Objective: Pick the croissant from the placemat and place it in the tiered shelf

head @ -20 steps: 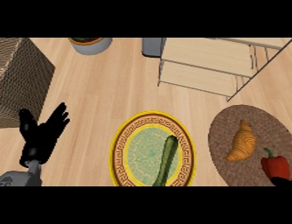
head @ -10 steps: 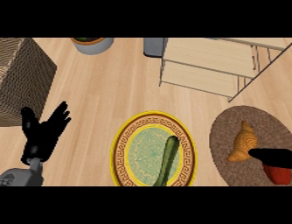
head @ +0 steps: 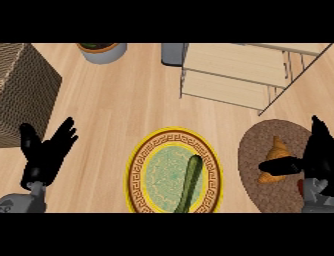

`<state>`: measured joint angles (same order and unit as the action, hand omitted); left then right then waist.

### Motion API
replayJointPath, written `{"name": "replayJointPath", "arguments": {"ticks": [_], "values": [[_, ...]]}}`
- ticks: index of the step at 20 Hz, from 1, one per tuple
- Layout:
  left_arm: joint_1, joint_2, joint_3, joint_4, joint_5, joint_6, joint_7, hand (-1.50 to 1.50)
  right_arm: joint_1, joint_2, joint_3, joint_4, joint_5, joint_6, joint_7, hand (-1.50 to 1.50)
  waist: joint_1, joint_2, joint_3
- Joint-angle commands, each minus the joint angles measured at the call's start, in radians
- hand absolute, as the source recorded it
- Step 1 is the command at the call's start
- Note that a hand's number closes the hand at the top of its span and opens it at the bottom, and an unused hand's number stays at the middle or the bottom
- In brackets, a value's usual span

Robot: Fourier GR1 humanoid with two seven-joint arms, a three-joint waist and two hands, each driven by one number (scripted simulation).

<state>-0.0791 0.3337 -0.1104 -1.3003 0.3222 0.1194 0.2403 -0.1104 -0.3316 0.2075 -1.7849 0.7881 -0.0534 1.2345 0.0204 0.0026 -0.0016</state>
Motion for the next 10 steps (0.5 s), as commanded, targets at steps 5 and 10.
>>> {"name": "replayJointPath", "arguments": {"ticks": [5, 10], "values": [[-0.017, -0.014, 0.014, -0.003, -0.01, 0.021, 0.024, 0.0, -0.045, 0.138, 0.009, 0.07, 0.175, 0.068, 0.243, -1.5, -0.016, -0.003, 0.0], [0.036, -0.007, 0.006, -0.072, -0.026, 0.017, 0.032, 0.0, -0.059, 0.194, -0.053, 0.165, 0.221, 0.049, 0.147, -1.5, -0.011, -0.003, 0.002]]}}
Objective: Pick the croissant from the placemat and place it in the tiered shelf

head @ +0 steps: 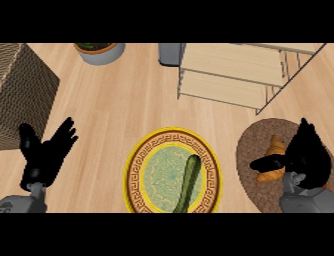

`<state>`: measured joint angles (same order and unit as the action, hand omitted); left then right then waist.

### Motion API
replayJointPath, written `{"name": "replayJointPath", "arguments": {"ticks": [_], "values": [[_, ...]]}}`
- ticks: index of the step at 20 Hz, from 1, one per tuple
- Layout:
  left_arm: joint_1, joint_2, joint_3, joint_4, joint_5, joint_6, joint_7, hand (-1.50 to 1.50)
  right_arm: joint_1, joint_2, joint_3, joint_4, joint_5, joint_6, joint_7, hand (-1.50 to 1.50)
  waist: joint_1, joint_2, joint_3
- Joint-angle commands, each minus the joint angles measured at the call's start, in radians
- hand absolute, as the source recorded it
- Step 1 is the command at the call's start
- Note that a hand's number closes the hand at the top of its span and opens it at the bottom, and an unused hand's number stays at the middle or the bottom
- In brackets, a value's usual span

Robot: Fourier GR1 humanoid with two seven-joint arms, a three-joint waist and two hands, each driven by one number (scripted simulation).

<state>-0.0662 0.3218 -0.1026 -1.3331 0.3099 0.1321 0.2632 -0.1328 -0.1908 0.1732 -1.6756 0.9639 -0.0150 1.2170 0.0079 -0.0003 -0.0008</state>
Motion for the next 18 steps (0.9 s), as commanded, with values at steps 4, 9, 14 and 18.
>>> {"name": "replayJointPath", "arguments": {"ticks": [4, 9, 14, 18], "values": [[-0.008, -0.042, -0.014, 0.023, -0.052, 0.033, -0.032, 0.0, 0.008, 0.045, -0.089, 0.059, 0.039, 0.04, 0.086, -1.5, -0.011, 0.001, 0.001], [0.04, 0.004, 0.031, -0.029, -0.006, -0.019, 0.003, 0.0, -0.032, 0.122, -0.107, 0.152, 0.159, 0.021, 0.108, -1.5, 0.0, 0.001, 0.001], [0.007, 0.003, 0.041, -0.025, -0.003, -0.045, 0.029, 0.0, -0.074, 0.163, -0.147, 0.227, 0.228, 0.004, 0.077, -1.5, -0.004, 0.002, 0.001], [0.067, -0.024, 0.028, -0.065, -0.042, -0.027, 0.009, 0.0, -0.029, 0.137, -0.22, 0.253, 0.216, -0.052, -0.046, -1.5, -0.004, 0.001, 0.001]]}}
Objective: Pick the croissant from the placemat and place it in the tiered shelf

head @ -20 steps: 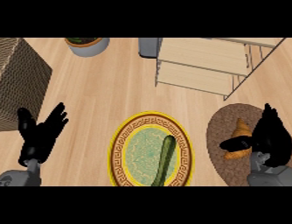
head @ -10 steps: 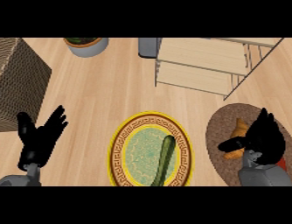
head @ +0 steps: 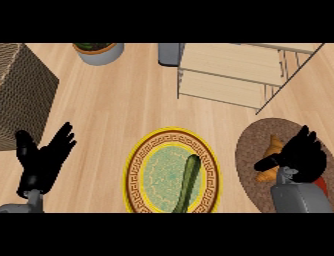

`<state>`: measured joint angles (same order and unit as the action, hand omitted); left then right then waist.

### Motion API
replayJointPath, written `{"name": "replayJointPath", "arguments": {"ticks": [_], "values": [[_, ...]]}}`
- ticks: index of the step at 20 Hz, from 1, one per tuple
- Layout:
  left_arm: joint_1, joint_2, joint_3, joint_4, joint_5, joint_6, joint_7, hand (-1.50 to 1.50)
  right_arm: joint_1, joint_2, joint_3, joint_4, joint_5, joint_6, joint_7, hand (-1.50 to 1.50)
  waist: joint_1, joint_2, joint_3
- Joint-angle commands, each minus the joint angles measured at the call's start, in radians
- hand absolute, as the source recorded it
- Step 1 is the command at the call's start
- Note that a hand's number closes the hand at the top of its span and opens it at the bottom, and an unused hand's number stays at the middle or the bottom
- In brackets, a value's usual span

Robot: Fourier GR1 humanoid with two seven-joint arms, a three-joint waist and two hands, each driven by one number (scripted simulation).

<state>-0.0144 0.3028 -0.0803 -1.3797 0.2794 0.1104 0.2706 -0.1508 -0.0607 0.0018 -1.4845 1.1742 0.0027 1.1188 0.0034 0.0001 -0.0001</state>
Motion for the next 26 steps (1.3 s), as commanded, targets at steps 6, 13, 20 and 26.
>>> {"name": "replayJointPath", "arguments": {"ticks": [6, 13, 20, 26], "values": [[-0.057, -0.048, 0.026, 0.079, -0.064, -0.008, -0.025, 0.0, -0.011, 0.045, -0.051, 0.07, 0.038, -0.104, 0.002, -1.5, -0.005, 0.0, 0.0], [-0.047, -0.046, 0.039, 0.053, -0.056, -0.028, -0.013, 0.0, -0.025, 0.012, -0.021, 0.219, -0.038, 0.152, -0.118, 1.5, 0.009, 0.005, -0.001], [-0.031, -0.062, 0.057, 0.045, -0.078, -0.037, -0.015, 0.0, -0.034, 0.059, 0.0, 0.25, -0.052, -0.103, -0.199, 1.5, 0.0, 0.001, 0.0], [-0.001, -0.088, 0.039, -0.004, -0.091, -0.025, 0.016, 0.0, -0.003, 0.059, 0.123, 0.088, 0.03, -0.135, -0.18, 1.5, -0.002, -0.002, 0.0]]}}
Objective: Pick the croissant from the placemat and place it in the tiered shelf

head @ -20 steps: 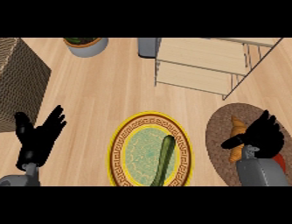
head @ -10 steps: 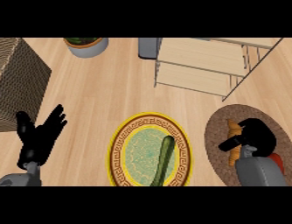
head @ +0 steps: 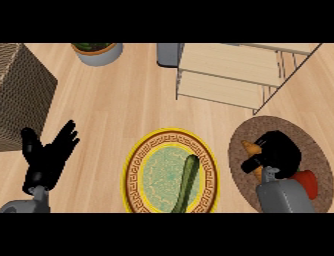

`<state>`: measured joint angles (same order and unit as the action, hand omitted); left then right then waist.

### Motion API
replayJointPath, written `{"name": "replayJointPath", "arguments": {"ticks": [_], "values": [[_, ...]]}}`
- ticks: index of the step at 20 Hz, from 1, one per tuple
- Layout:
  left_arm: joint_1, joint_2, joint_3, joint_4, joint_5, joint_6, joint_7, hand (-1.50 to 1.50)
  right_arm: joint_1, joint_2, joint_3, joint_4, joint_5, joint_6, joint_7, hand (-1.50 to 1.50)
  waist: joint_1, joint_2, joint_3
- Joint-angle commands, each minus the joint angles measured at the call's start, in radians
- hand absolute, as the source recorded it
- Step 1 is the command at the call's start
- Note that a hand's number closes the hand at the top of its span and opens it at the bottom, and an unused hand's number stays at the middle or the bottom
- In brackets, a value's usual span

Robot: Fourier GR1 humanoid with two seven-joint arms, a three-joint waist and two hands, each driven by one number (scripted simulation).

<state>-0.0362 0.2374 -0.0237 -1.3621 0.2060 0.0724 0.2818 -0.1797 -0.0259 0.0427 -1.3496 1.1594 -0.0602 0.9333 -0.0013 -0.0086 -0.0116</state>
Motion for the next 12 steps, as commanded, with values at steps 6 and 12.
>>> {"name": "replayJointPath", "arguments": {"ticks": [6, 12], "values": [[-0.042, -0.027, -0.036, 0.029, -0.02, -0.016, -0.013, 0.0, -0.205, 0.025, 0.415, -0.065, -0.318, 0.001, -0.132, 1.5, 0.086, 0.017, 0.015], [-0.032, -0.016, -0.014, 0.029, -0.02, -0.007, -0.004, 0.0, -0.444, 0.026, 0.62, -0.207, -0.289, -0.125, 0.142, 1.5, 0.038, 0.005, 0.011]]}}
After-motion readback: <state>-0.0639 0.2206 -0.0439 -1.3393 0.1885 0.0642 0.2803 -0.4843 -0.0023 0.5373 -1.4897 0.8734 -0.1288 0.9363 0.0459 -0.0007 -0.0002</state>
